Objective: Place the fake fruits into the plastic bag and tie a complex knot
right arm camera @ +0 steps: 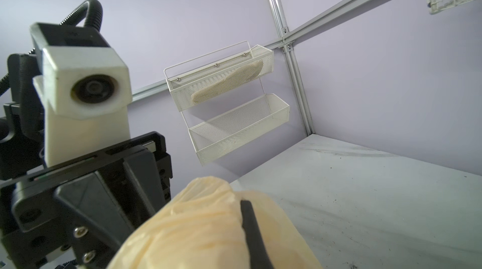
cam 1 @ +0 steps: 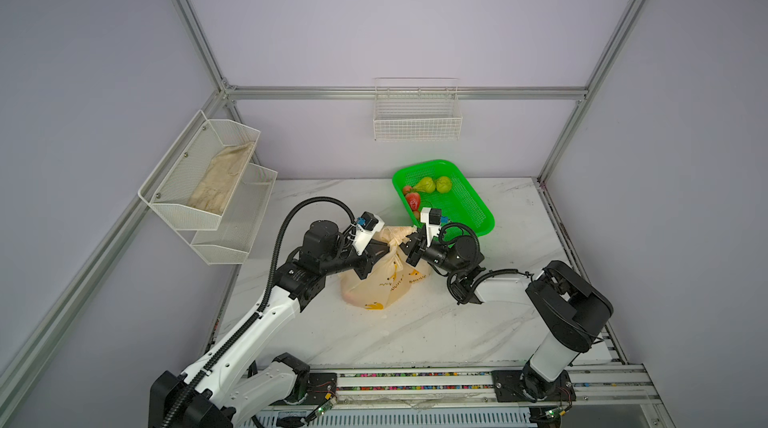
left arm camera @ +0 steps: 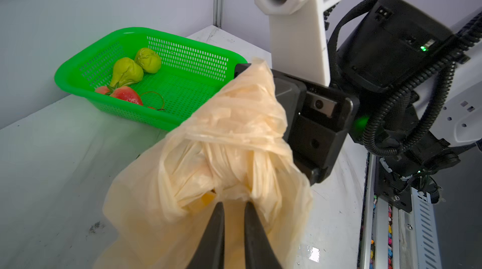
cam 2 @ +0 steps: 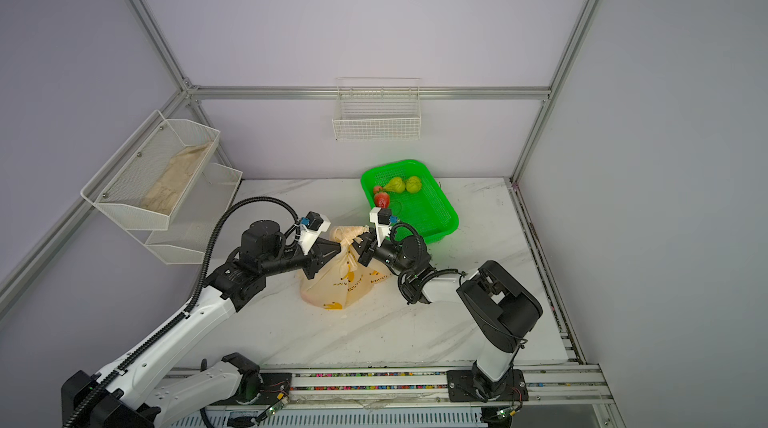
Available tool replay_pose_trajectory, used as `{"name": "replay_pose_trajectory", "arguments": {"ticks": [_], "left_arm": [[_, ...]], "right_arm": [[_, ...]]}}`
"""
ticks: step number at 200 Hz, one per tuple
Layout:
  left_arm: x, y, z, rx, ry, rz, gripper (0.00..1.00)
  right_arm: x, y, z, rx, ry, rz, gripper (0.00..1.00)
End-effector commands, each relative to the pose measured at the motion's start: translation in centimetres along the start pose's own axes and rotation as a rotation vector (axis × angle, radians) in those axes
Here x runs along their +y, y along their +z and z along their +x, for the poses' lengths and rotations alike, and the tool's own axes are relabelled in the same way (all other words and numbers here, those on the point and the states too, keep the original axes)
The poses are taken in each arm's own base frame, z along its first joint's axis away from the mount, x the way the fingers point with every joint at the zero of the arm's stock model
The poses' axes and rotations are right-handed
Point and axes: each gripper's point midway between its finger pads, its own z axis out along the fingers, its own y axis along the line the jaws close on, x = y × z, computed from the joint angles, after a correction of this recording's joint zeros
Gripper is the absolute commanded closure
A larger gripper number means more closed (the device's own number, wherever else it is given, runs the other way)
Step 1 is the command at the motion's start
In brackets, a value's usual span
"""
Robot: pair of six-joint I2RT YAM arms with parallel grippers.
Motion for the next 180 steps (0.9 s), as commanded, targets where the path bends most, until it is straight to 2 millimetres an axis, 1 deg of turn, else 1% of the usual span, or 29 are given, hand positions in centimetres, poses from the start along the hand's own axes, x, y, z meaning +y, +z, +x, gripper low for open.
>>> {"name": "replay_pose_trajectory", "arguments": {"ticks": [1, 26, 50, 76, 91, 102, 120, 136, 162, 180], "left_arm": [[0.1, -1.0, -0.1, -0.050, -0.004, -0.044, 0.84], [0.8, -0.6, 1.3, -0.012, -0.020, -0.077, 0.85], [0.8, 0.9, 2.3, 0.031, -0.046, -0.060, 0.86], [1.0, 2.0, 2.7, 0.038, -0.091, -0.074, 0.87], [1.2, 2.3, 2.6, 0.012, -0.101, -0.090, 0.87], [1.6, 2.2, 2.5, -0.018, -0.114, -0.112, 0.87], [1.7, 2.1, 2.6, -0.064, -0.109, -0.123, 0.86], [1.7, 1.7, 2.2, -0.098, -0.083, -0.131, 0.84], [2.0, 0.8, 2.1, -0.088, -0.001, -0.175, 0.78], [2.2, 0.0, 1.9, -0.083, 0.090, -0.208, 0.77]], "right_arm": [[1.2, 0.2, -2.1, -0.083, 0.002, -0.043, 1.00], [1.6, 0.3, -2.3, -0.086, 0.035, -0.073, 1.00], [2.0, 0.5, -2.4, -0.095, 0.077, -0.102, 1.00], [2.3, 0.5, -2.4, -0.101, 0.112, -0.120, 1.00], [2.3, 0.5, -2.5, -0.102, 0.127, -0.125, 1.00], [2.4, 0.5, -2.3, -0.098, 0.144, -0.131, 1.00], [2.5, 0.4, -2.2, -0.100, 0.163, -0.140, 1.00], [2.5, 0.4, -2.0, -0.092, 0.177, -0.145, 1.00], [2.8, 0.4, -1.1, -0.051, 0.160, -0.163, 1.00], [2.9, 0.3, -0.5, -0.028, 0.140, -0.168, 1.00]]}}
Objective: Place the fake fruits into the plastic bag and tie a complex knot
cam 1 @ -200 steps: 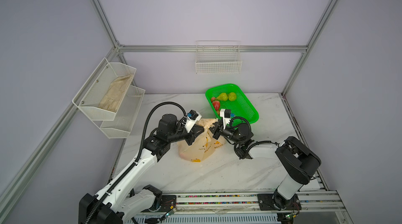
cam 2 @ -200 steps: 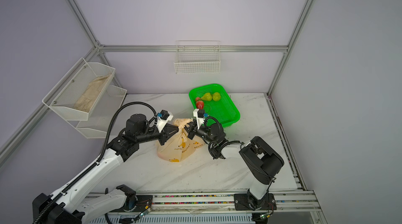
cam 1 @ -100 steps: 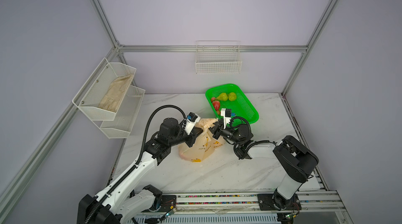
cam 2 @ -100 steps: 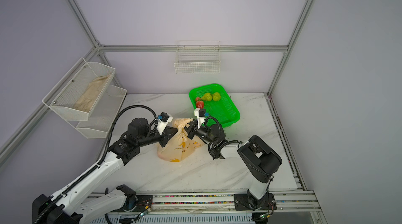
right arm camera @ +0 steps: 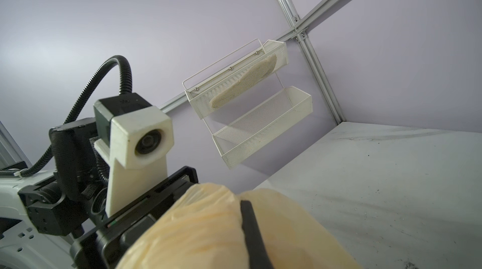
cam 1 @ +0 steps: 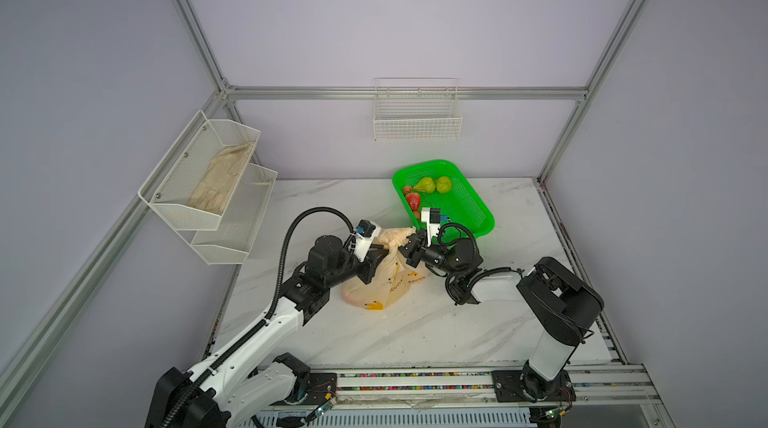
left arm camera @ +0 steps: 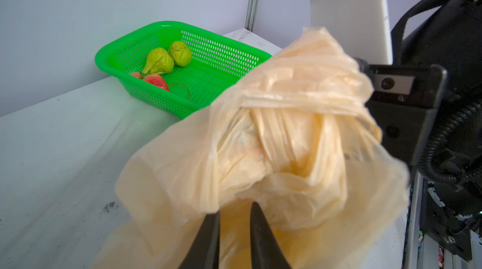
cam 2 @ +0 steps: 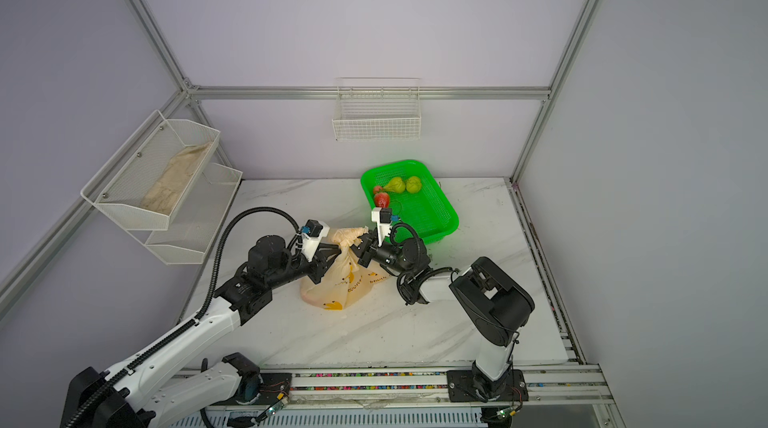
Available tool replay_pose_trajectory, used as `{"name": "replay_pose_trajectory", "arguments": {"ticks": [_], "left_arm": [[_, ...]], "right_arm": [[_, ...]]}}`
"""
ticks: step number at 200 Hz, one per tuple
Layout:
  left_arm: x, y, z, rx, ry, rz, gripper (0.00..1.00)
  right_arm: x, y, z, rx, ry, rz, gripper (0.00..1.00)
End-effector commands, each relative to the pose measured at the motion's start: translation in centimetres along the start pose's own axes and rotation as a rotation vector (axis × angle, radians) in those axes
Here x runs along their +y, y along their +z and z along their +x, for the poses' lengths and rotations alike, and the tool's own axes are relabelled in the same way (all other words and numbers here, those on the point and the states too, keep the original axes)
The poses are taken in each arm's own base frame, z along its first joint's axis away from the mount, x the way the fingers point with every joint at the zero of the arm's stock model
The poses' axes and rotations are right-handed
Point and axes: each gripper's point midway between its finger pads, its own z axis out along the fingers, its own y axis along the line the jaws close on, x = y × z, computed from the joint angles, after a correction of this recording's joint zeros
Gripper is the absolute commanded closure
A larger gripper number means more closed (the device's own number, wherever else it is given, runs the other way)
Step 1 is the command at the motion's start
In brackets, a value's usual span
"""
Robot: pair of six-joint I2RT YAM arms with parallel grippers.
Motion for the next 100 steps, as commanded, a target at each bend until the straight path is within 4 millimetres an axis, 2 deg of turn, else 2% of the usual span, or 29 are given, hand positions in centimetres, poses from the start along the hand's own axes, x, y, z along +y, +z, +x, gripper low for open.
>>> {"name": "replay_pose_trajectory", "arguments": {"ticks": [1, 52, 100], "left_arm": [[0.6, -1.0, -0.4, -0.033, 0.121, -0.060, 0.78], [0.5, -1.7, -0.3, 0.053, 0.403, -0.054, 0.78], [1.0, -2.7, -1.9, 0.033, 0.619, -0.102, 0.78]], "right_arm": [[2.1, 0.4, -0.8, -0.016, -0.050, -0.093, 1.00], [2.3, 0.9, -0.2, 0.023, -0.061, -0.117, 1.00], [2.4, 1.0, 0.0, 0.049, -0.081, -0.120, 1.00]]}}
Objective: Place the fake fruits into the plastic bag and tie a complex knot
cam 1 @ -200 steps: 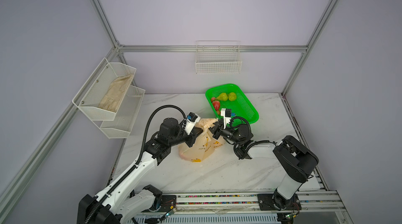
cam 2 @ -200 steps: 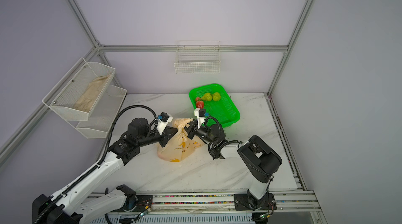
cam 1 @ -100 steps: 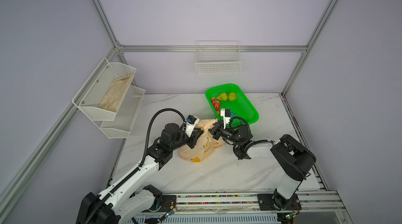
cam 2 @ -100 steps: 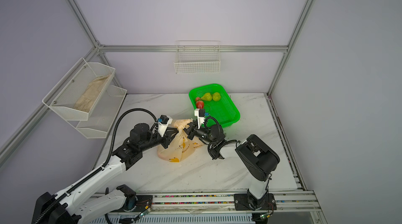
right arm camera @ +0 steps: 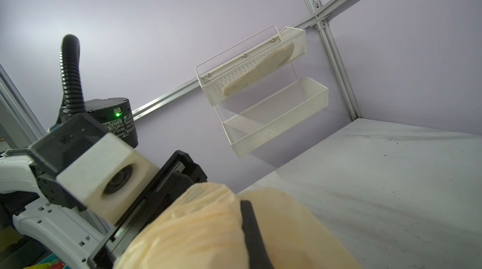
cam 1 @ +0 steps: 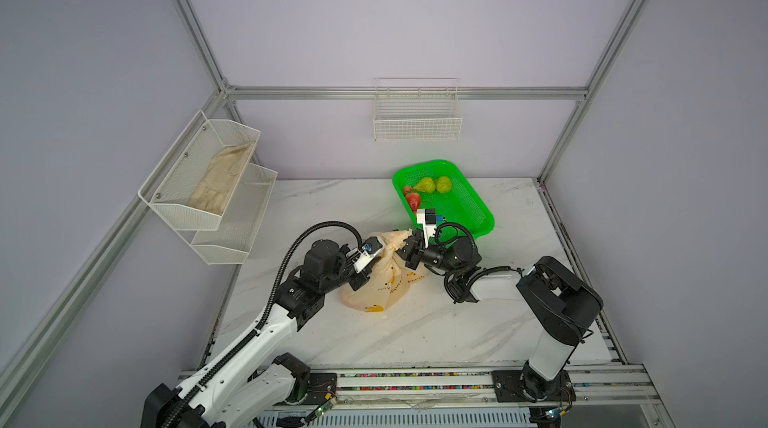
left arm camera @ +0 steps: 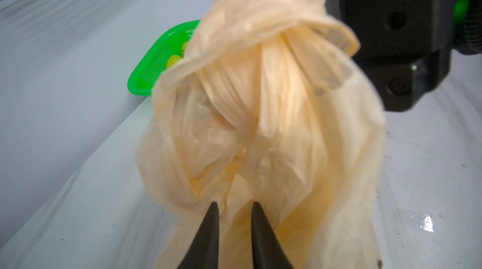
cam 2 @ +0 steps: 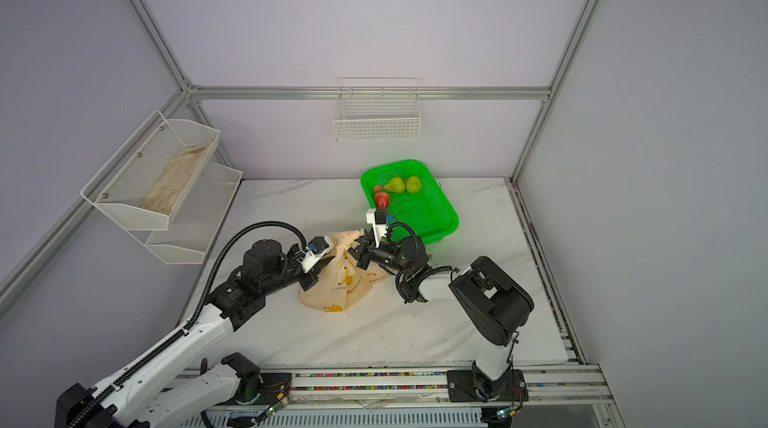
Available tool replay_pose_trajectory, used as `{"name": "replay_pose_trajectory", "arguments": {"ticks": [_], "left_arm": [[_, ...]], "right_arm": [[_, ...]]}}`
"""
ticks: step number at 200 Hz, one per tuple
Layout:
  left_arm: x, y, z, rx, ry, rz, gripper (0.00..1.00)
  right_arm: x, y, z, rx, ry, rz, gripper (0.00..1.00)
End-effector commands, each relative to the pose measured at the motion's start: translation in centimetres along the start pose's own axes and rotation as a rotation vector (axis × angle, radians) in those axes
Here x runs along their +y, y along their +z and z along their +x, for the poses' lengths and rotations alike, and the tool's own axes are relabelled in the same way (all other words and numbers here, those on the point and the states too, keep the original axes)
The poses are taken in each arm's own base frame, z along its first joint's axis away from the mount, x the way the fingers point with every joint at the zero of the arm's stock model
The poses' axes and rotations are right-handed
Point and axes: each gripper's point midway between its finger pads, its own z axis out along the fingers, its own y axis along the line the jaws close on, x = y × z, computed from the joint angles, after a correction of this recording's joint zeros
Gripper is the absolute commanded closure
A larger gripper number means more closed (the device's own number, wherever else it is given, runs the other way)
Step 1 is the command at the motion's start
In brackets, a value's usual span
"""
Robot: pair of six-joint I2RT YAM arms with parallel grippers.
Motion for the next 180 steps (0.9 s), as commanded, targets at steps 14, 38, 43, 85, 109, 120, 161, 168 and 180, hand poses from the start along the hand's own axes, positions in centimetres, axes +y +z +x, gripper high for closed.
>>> {"name": "replay_pose_trajectory", "arguments": {"ticks": [14, 38, 43, 85, 109, 120, 161, 168, 180], "left_arm": [[2.5, -2.0, -4.0, -0.077, 0.201, -0.109, 0.78], [2.6, -3.0, -5.2, -0.141, 0.238, -0.141, 0.79], [2.5, -3.1, -5.2, -0.150, 0.255, -0.143, 0.79], [2.8, -3.2, -6.0, -0.177, 0.291, -0.158, 0.81], [3.3, -2.7, -5.6, -0.140, 0.314, -0.169, 0.79], [3.6, -2.7, -5.4, -0.123, 0.318, -0.187, 0.78], [3.0, -2.8, -6.1, -0.170, 0.309, -0.159, 0.74], [3.1, -2.9, -6.2, -0.174, 0.302, -0.159, 0.73], [2.9, -3.0, -6.5, -0.191, 0.292, -0.152, 0.73]], "right_arm": [[1.4, 0.6, -1.0, -0.014, -0.053, -0.055, 1.00], [1.4, 0.7, -1.0, -0.007, -0.056, -0.054, 1.00], [1.5, 0.7, -1.0, -0.005, -0.058, -0.055, 1.00], [1.6, 0.8, -0.9, 0.004, -0.063, -0.061, 1.00], [1.7, 0.9, -1.0, 0.010, -0.063, -0.067, 1.00], [1.7, 0.9, -1.0, 0.013, -0.068, -0.067, 1.00], [1.6, 1.1, -0.9, 0.024, -0.077, -0.060, 1.00], [1.6, 1.1, -0.9, 0.023, -0.077, -0.060, 1.00], [1.6, 1.0, -0.9, 0.025, -0.077, -0.058, 1.00]]}}
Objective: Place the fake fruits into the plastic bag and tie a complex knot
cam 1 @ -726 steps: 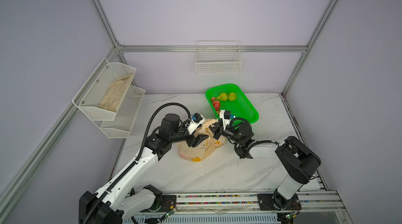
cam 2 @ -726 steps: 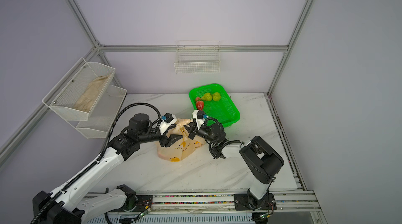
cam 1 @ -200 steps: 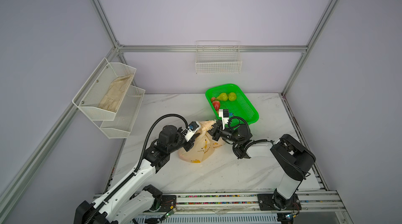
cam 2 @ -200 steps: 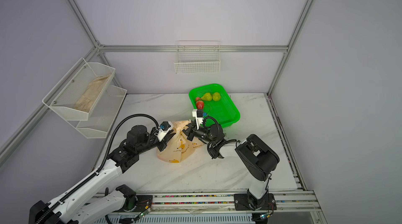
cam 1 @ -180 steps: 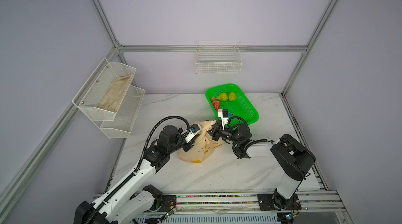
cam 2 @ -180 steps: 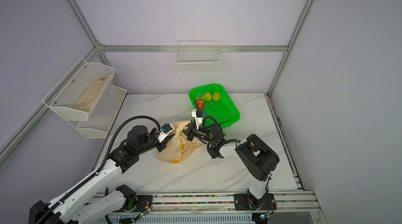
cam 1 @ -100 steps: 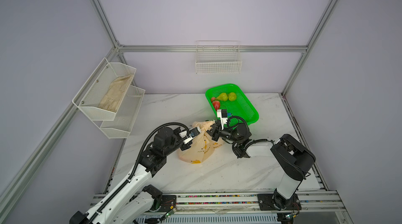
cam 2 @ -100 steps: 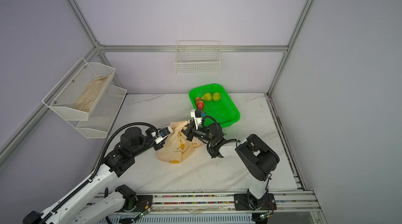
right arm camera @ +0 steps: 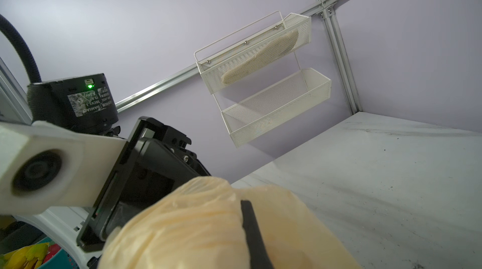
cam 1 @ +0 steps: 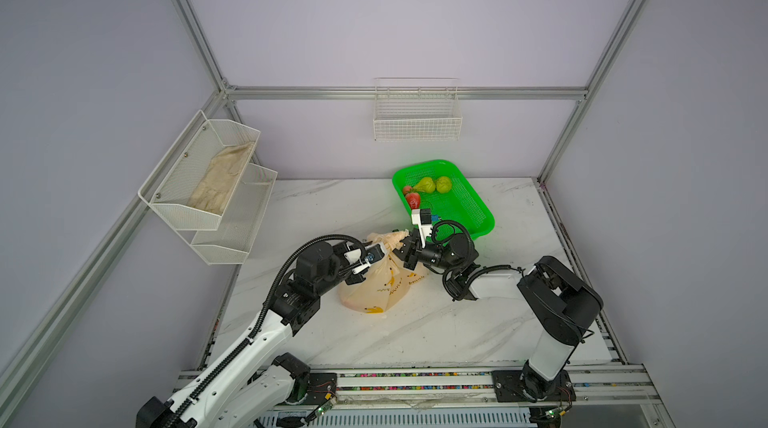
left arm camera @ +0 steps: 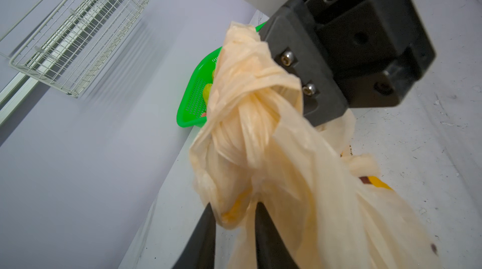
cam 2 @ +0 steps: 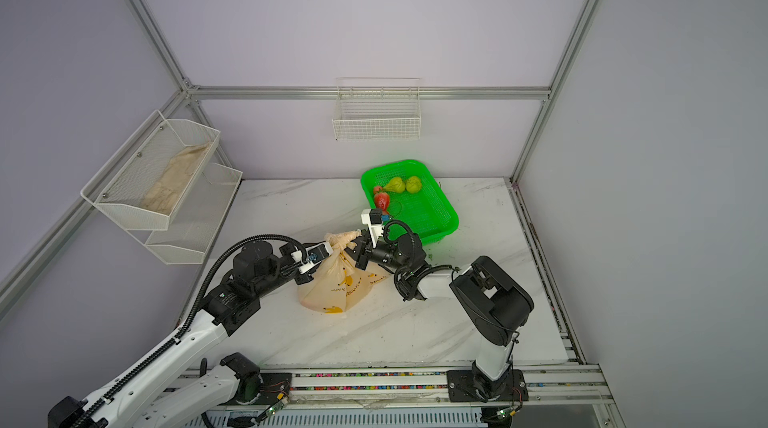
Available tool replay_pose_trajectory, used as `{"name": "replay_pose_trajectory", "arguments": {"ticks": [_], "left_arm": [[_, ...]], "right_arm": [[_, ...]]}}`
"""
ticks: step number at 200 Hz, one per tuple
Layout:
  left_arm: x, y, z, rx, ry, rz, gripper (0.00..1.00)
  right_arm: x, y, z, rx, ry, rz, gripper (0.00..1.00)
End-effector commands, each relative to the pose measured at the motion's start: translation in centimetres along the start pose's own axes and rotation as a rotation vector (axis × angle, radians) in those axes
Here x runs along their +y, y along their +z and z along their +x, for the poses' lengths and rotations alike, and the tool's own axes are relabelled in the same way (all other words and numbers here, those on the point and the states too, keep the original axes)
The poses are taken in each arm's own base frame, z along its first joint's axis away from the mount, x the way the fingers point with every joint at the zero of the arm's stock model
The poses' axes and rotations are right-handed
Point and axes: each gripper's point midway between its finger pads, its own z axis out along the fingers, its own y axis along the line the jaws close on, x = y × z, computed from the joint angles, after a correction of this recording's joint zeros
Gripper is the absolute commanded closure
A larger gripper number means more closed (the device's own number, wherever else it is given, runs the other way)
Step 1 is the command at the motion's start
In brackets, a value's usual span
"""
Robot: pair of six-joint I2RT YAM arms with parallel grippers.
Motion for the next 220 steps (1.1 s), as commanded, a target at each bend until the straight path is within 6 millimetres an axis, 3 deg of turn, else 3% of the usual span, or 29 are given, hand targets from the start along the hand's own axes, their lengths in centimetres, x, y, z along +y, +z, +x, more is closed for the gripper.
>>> {"name": "replay_pose_trajectory", "arguments": {"ticks": [1, 95, 139, 220], "left_arm": [[2.4, -1.2, -3.9, -0.120, 0.008, -0.058, 0.73], [2.0, -1.0, -4.3, -0.142, 0.012, -0.034, 0.84], [1.2, -0.9, -2.8, -0.075, 0.062, -0.005, 0.74], [2.1, -0.3, -3.3, -0.083, 0.075, -0.037, 0.76]], "right_arm": [[1.7, 0.5, -1.7, -0.030, -0.046, -0.051, 1.00], [1.8, 0.6, -2.0, -0.019, -0.064, -0.043, 1.00], [2.0, 0.5, -2.4, -0.021, -0.083, -0.038, 1.00], [2.4, 0.6, -2.3, -0.015, -0.072, -0.067, 1.00]]}}
